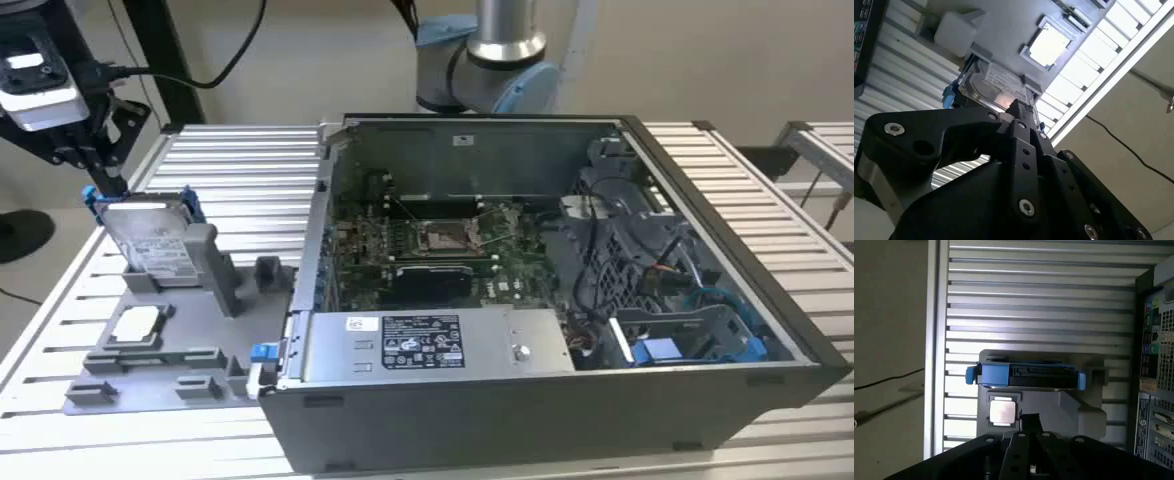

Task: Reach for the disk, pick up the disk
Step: 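Reach for the disk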

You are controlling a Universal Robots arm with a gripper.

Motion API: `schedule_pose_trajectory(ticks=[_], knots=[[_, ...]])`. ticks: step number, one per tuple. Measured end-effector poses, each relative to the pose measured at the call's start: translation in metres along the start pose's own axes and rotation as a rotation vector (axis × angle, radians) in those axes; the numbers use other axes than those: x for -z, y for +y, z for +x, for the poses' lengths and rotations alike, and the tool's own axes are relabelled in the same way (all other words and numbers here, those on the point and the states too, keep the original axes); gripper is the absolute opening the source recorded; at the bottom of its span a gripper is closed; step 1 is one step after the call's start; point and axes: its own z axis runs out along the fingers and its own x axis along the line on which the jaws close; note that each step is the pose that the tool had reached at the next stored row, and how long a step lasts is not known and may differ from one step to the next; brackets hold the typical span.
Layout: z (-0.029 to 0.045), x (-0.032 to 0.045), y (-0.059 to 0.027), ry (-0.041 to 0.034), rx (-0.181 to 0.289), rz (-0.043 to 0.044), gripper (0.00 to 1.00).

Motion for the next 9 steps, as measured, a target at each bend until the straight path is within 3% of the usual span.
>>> schedule_pose_trajectory(ticks=[9], knots=[[0.0000,0.0000,0.0000,0.0000,0.000,0.0000,0.00]])
